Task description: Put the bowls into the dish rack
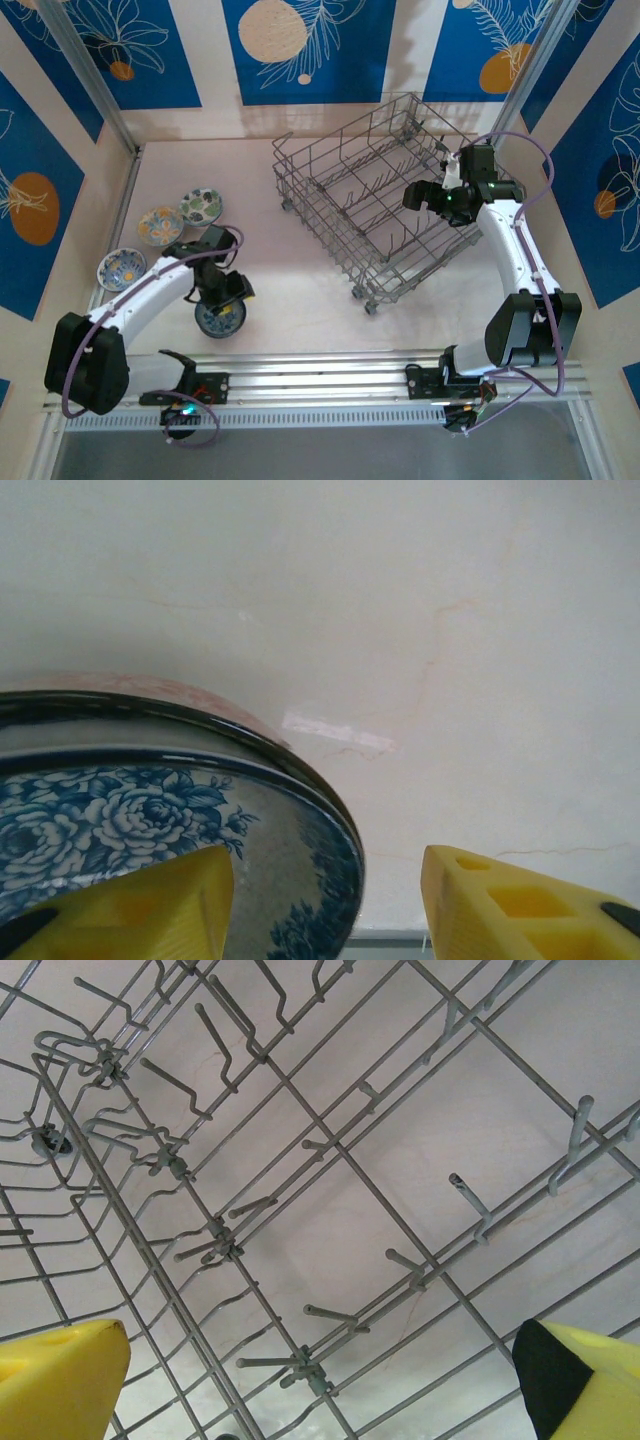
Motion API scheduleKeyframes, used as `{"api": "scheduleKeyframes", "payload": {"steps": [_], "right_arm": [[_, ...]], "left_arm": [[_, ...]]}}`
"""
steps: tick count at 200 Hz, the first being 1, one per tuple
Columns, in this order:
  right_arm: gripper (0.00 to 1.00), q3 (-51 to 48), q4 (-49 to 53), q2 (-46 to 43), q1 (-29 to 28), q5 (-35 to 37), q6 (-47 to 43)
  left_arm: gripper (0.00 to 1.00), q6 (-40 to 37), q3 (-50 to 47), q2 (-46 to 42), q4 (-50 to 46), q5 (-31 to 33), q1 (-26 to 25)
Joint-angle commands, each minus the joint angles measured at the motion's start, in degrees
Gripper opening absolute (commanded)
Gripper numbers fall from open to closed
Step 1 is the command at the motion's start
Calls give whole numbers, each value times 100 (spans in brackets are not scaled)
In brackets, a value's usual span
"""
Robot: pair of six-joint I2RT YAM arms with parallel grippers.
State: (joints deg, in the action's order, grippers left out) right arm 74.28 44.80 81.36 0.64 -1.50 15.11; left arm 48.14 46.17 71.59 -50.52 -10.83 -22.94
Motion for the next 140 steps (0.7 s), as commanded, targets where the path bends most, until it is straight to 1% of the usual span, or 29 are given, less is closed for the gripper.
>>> {"api": "scheduleKeyframes", "payload": {"steps": [1, 30, 59, 83, 108, 119, 140], "right_arm": [[100, 219, 187, -22, -56, 11, 31], [100, 235, 181, -29, -64, 11, 24], [100, 245, 165, -7, -65, -8, 3], [100, 250, 167, 13, -65, -13, -6], [100, 236, 158, 13, -64, -17, 0], [100, 226, 158, 20, -64, -16, -4], [100, 233, 153, 39, -67, -24, -14]], "left_arm": [[54, -336, 360, 40, -582, 267, -2], [57, -531, 754, -151, -1089, 582, 84], [58, -983, 1025, -343, -1536, 644, 562], [59, -1447, 1271, -264, -1896, 736, 955], [59, -2003, 1482, -113, -2122, 751, 1178], [59, -2460, 1594, -7, -2177, 731, 1291], [59, -2979, 1874, 276, -2505, 782, 1461]]}}
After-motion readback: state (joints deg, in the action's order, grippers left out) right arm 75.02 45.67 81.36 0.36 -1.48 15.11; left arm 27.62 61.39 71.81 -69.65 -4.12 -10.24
